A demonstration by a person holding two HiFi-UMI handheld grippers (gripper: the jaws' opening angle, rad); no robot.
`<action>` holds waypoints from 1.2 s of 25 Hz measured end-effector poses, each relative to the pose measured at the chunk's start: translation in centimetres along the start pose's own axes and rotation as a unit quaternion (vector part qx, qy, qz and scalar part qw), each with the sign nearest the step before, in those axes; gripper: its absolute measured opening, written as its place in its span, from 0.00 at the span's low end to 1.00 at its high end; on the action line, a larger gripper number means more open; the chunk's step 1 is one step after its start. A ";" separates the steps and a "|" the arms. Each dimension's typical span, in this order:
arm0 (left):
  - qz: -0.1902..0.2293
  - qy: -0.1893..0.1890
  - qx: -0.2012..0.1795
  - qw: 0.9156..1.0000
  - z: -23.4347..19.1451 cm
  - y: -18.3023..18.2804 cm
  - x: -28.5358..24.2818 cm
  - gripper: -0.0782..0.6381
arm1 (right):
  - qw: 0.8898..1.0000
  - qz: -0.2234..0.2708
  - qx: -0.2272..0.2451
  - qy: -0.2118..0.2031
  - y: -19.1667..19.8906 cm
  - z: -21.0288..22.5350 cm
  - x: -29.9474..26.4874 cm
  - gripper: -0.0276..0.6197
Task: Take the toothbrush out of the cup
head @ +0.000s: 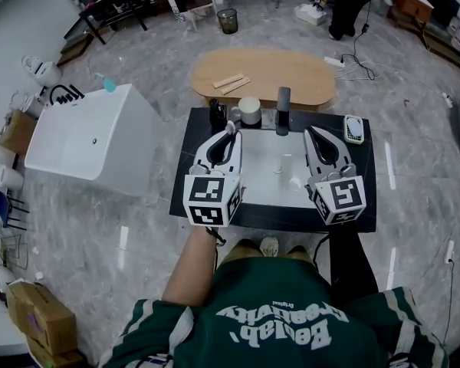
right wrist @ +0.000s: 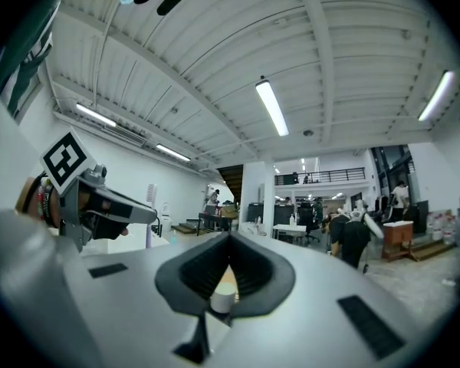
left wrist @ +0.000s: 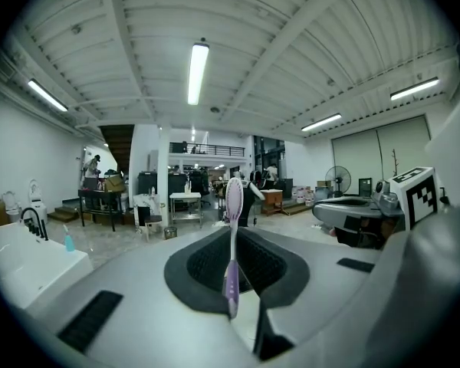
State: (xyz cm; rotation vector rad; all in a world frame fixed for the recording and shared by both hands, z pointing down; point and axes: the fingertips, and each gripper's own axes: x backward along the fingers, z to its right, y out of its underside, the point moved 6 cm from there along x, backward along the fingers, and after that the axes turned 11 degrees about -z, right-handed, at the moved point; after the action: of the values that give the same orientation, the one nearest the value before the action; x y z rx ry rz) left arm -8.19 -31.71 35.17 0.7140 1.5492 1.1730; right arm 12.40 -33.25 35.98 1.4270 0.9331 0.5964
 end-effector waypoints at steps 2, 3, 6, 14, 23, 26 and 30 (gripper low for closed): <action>0.004 -0.001 0.002 1.000 0.1 0.1 0.3 0.15 | 1.000 -0.001 -0.001 0.003 0.2 0.0 0.4 0.05; 0.009 -0.001 0.004 1.000 0.2 0.0 0.5 0.15 | 1.000 -0.001 -0.002 0.005 0.2 0.0 0.6 0.05; 0.027 -0.001 0.002 1.000 0.6 -0.2 0.7 0.15 | 1.000 0.003 -0.004 0.011 0.2 0.2 1.0 0.05; 0.033 0.008 -0.007 0.999 0.9 -0.3 0.2 0.15 | 1.000 0.009 0.003 0.015 -0.1 0.4 0.8 0.05; 0.033 0.007 -0.004 0.999 0.1 -0.4 -0.1 0.15 | 1.000 0.009 0.008 0.013 -0.5 0.0 -0.3 0.05; 0.033 0.006 -0.004 0.999 -0.3 -0.4 -0.2 0.15 | 1.000 0.009 0.009 0.012 -0.4 0.0 -0.7 0.05; 0.035 0.006 -0.004 0.999 -0.8 -0.6 -0.1 0.15 | 1.000 0.009 0.011 0.012 -0.6 -0.2 -0.9 0.05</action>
State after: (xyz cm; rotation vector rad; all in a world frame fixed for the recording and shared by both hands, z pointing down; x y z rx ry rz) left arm -8.80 -32.29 34.66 0.7629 1.5385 1.2369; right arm 11.66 -34.00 35.62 1.4523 0.9489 0.6185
